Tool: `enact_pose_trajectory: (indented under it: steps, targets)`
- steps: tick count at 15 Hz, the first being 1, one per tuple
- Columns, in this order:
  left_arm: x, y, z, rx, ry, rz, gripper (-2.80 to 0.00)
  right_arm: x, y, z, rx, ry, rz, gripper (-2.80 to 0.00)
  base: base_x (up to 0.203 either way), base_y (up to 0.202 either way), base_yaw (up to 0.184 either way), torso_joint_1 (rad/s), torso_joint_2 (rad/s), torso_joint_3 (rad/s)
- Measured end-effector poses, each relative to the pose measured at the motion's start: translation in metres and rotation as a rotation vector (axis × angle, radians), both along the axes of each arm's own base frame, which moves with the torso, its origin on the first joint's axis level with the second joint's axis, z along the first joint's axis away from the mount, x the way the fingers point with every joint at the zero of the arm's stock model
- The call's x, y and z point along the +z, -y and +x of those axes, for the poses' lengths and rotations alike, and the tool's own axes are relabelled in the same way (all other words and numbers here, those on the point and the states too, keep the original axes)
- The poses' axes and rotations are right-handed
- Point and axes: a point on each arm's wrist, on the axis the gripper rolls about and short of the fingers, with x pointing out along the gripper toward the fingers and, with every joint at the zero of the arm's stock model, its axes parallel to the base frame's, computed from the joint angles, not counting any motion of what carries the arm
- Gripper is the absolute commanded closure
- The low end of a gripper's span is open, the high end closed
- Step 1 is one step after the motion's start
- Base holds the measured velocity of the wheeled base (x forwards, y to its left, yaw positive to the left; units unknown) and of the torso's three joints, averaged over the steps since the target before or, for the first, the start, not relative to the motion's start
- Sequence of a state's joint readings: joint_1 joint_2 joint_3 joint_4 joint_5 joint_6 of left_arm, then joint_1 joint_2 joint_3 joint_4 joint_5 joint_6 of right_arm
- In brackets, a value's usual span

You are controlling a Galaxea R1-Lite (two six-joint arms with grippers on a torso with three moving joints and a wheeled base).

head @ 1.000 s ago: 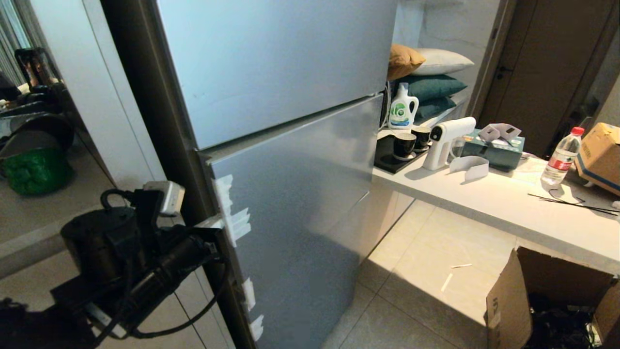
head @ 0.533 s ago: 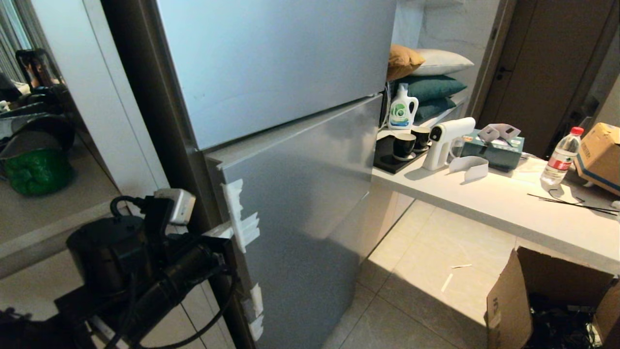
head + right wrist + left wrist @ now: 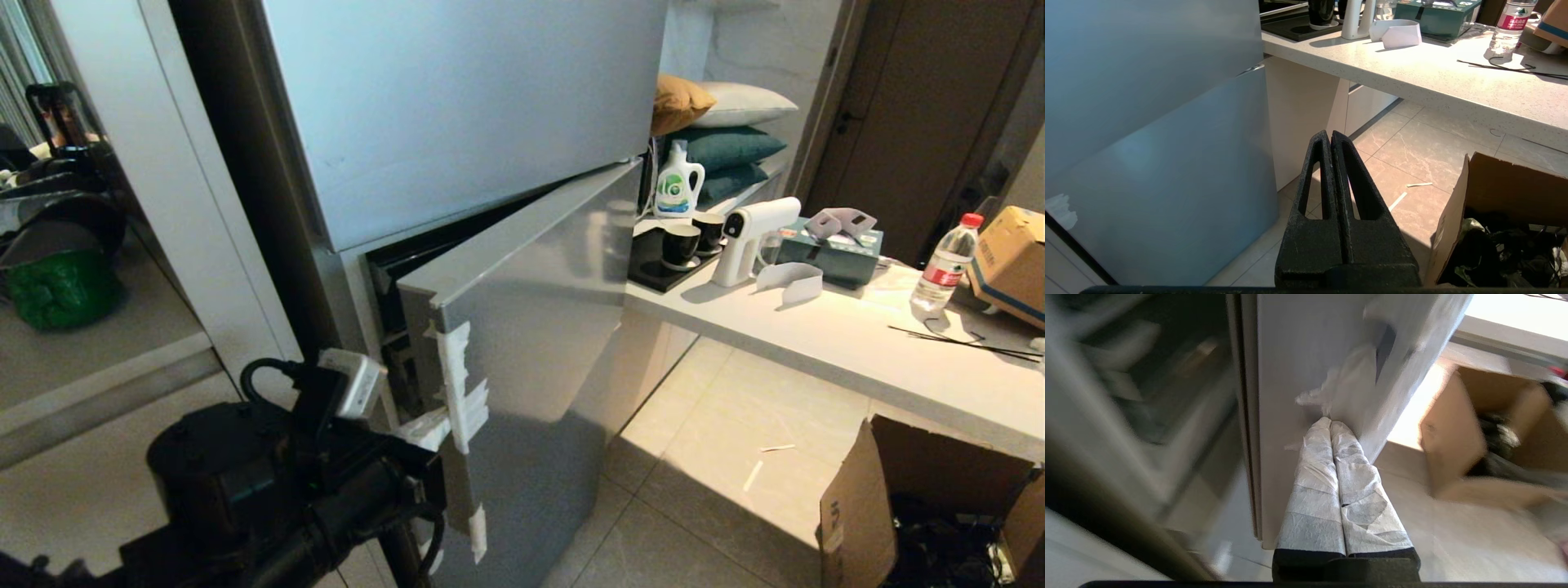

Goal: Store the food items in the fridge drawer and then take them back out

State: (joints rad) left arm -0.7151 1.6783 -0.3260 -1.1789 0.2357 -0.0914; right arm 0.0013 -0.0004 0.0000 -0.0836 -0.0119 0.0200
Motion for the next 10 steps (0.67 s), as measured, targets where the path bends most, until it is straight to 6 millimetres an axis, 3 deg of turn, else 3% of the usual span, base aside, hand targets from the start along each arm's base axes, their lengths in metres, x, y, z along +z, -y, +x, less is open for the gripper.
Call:
enact_pose_trajectory:
  steps: [10]
  targets:
    - [-0.002, 0.038, -0.036, -0.191, -0.006, -0.031, 0.00, 0.000, 0.000, 0.000, 0.000, 0.000, 0.001, 0.00, 0.000, 0.000, 0.000, 0.000, 0.00, 0.000]
